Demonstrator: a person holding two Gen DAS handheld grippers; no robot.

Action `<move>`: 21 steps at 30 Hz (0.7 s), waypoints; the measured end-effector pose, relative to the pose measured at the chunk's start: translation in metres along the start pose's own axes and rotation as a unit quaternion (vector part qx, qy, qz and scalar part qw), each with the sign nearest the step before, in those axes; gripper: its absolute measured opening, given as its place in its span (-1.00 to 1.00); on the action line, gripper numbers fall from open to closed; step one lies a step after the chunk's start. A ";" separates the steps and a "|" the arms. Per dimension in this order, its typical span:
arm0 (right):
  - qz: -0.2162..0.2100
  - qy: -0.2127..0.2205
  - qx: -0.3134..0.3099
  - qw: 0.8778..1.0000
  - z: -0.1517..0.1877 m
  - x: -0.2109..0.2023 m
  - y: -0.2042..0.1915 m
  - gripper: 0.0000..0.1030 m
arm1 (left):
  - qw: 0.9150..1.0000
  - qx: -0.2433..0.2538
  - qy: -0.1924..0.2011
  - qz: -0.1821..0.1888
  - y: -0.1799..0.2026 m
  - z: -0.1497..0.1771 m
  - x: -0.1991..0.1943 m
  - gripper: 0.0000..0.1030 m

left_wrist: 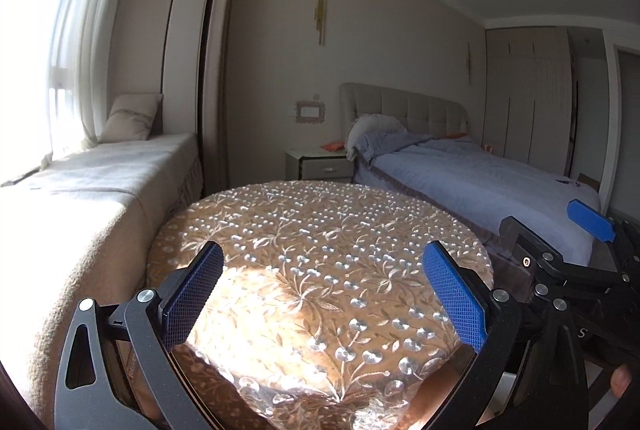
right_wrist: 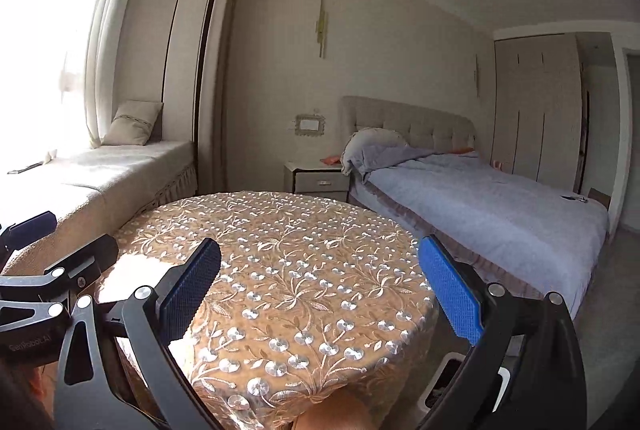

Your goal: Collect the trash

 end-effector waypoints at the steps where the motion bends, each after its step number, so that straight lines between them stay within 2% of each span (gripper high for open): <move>1: 0.000 -0.002 0.001 1.000 0.000 0.000 0.001 0.91 | 1.000 0.005 0.001 -0.003 0.002 0.000 0.000 0.90; 14: 0.006 0.009 -0.013 1.000 -0.001 -0.008 -0.006 0.91 | 0.999 0.000 0.013 -0.046 -0.008 -0.004 -0.005 0.90; 21: 0.003 0.011 -0.019 1.000 -0.002 -0.007 -0.010 0.91 | 0.999 -0.005 0.009 -0.052 -0.013 -0.004 -0.003 0.90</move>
Point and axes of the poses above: each gripper's, at about its wrist camera, not at the fingertips, and x roughly the way its jaws point, y to its right, z to its underside, the point moved 3 cm from there along x, roughly the way its jaws point, and after that the axes turned 1 degree about x, right-handed, at the moved point
